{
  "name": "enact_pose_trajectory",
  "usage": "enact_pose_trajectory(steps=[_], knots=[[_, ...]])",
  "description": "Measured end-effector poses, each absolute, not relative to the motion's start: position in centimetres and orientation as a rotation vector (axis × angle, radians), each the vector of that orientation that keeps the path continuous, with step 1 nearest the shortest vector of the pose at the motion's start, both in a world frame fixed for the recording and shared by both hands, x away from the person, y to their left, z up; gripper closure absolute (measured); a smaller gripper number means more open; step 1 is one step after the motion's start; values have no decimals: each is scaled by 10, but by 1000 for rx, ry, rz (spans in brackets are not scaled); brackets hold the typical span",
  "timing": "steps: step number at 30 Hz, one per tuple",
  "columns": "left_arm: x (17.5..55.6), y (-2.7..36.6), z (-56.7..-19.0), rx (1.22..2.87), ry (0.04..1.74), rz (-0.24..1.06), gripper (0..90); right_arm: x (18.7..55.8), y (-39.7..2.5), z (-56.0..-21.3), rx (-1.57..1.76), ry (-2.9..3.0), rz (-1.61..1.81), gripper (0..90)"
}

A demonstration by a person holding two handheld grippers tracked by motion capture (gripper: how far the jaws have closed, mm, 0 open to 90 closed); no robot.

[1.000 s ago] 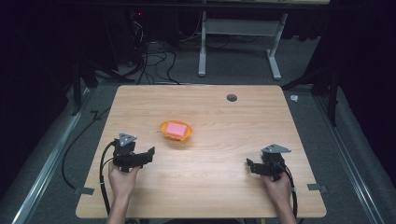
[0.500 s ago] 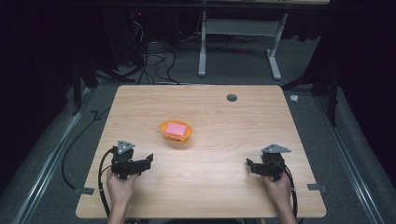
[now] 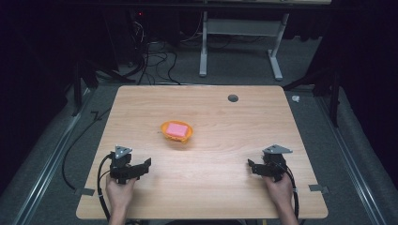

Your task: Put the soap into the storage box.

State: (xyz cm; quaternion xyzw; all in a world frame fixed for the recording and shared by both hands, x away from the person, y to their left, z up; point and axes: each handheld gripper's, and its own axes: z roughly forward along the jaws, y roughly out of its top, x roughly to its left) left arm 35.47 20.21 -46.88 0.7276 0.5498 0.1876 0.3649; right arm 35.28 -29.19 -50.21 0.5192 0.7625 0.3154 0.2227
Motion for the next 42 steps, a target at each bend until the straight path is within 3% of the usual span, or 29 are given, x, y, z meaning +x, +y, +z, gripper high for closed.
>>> enact_pose_trajectory(steps=[42], knots=[[362, 195, -508, 1944, 1432, 598, 155, 353, -292, -502, 1433, 2104, 871, 226]])
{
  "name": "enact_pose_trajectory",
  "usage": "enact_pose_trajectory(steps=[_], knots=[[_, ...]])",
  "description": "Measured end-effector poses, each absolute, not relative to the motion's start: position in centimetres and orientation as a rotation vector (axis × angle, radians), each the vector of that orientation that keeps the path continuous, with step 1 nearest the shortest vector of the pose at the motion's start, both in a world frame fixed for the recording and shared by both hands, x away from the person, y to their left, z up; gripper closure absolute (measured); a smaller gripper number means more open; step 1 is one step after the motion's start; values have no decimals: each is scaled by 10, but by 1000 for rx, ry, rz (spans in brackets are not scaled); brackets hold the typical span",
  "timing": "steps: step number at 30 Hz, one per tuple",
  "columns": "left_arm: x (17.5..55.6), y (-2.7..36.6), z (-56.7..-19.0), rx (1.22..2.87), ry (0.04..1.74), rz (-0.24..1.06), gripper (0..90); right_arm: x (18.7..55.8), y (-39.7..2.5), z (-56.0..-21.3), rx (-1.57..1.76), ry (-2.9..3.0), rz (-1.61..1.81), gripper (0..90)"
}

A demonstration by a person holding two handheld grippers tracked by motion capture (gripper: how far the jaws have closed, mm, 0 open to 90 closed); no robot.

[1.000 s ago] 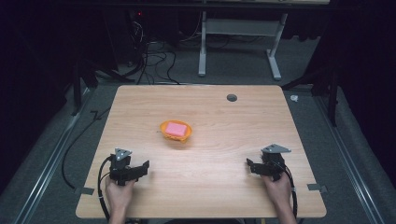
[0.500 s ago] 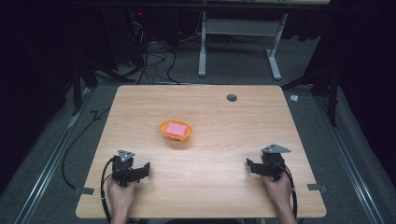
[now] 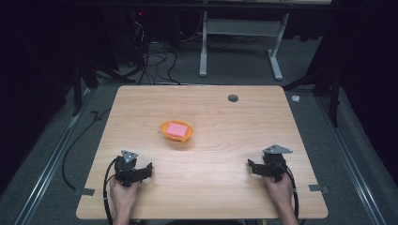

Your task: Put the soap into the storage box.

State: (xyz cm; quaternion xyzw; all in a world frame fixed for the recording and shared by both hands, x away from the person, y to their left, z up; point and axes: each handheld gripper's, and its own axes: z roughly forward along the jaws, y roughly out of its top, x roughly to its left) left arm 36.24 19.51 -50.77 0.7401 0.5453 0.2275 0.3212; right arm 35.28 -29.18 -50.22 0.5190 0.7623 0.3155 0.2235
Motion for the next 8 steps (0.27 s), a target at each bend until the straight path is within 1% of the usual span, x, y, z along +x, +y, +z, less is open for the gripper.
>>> enact_pose_trajectory(steps=[8], knots=[[363, 195, -508, 1941, 1429, 594, 145, 353, -292, -502, 1433, 2104, 871, 226]])
